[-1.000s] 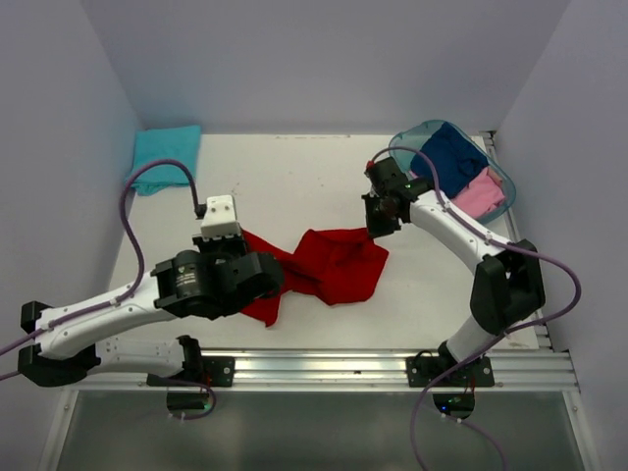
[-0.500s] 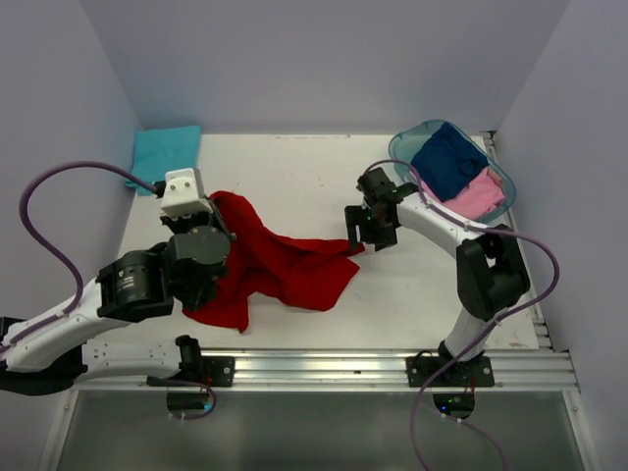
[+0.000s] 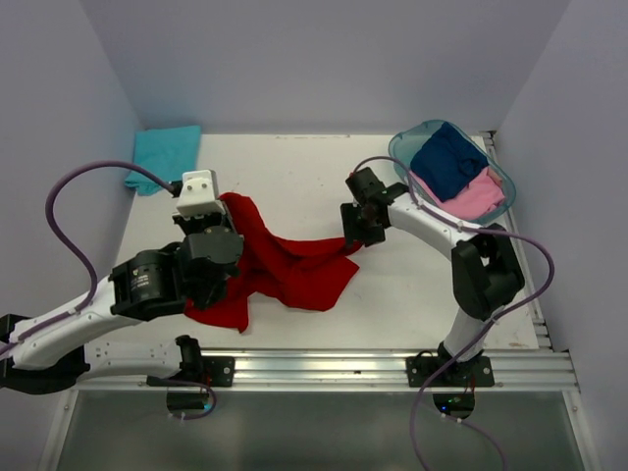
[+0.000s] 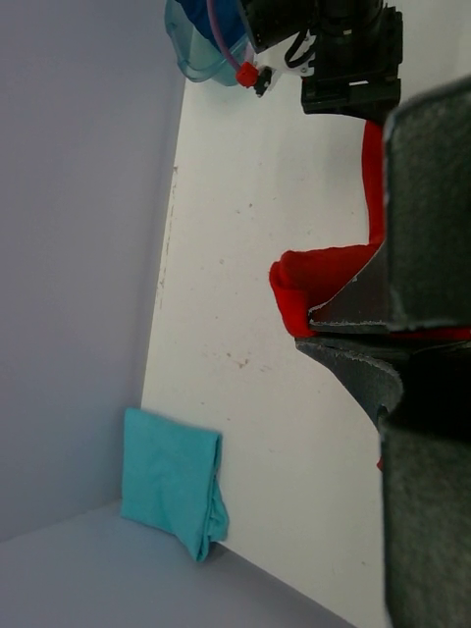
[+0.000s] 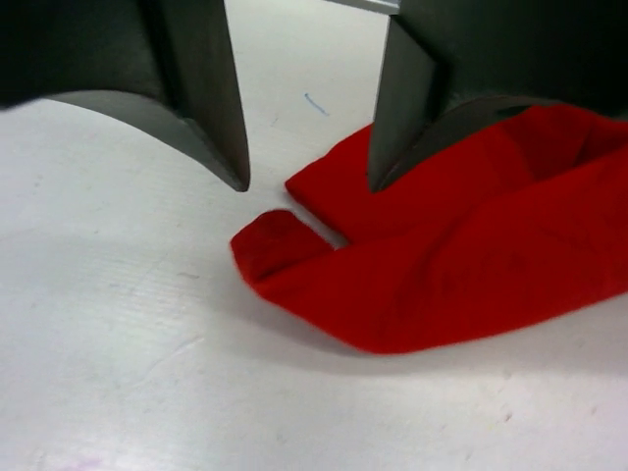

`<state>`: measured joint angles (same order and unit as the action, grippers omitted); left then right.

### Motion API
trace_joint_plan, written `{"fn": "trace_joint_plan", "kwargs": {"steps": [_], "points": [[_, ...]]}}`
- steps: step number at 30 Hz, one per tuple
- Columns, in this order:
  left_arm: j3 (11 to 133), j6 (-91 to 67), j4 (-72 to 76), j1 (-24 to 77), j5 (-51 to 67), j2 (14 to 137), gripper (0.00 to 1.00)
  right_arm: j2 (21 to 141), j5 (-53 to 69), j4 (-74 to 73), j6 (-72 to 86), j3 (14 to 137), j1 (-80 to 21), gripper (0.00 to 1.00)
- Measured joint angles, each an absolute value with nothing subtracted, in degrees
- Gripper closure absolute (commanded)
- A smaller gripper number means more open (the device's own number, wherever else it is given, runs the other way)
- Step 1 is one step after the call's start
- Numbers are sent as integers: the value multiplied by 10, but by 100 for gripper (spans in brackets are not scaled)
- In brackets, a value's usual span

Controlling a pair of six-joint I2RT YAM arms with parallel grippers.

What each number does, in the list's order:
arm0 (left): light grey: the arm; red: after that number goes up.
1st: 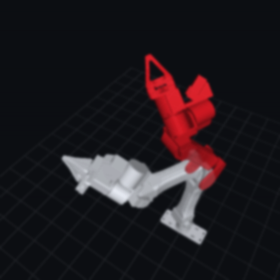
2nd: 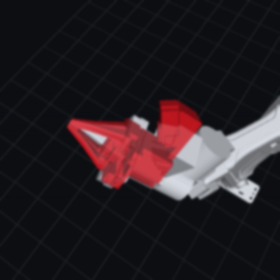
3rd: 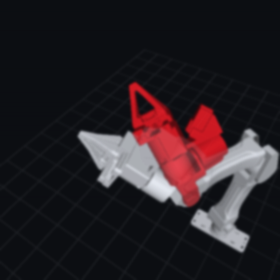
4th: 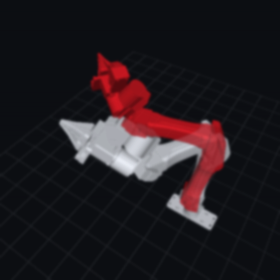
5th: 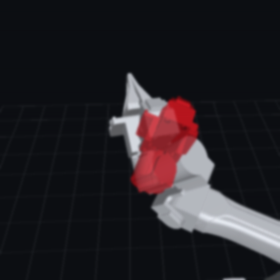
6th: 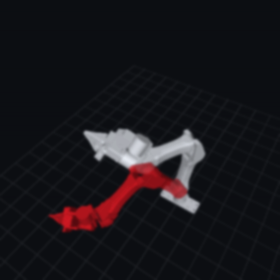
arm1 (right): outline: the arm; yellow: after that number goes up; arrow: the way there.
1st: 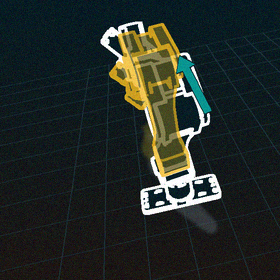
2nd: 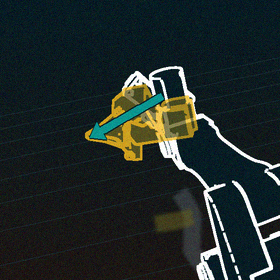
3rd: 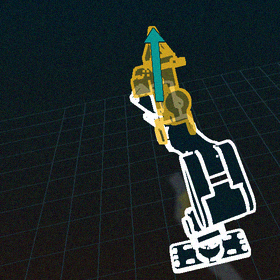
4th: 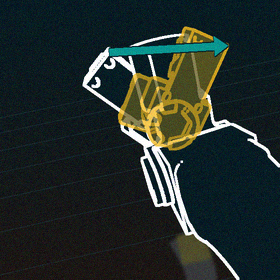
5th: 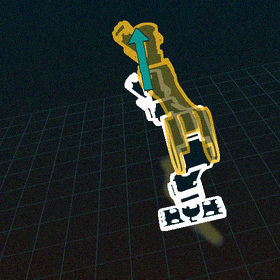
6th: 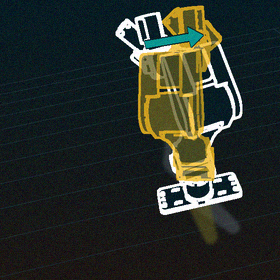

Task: Fold and stack the t-shirts
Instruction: Flatten out the tshirt

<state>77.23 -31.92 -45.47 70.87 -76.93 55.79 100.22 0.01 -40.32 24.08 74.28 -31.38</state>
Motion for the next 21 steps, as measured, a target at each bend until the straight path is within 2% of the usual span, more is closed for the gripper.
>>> {"fn": "trace_joint_plan", "kwargs": {"steps": [7, 12, 18, 21], "points": [[772, -338, -470, 709, -764, 539, 100, 1037, -47, -408, 303, 771, -281, 46], [772, -349, -481, 709, -763, 534, 100, 1011, 16, -349, 360, 738, -274, 55], [772, -356, -490, 709, -761, 540, 100, 950, 83, -279, 442, 706, -274, 72], [772, -364, -491, 709, -758, 539, 100, 939, 104, -241, 478, 696, -270, 76]]}}
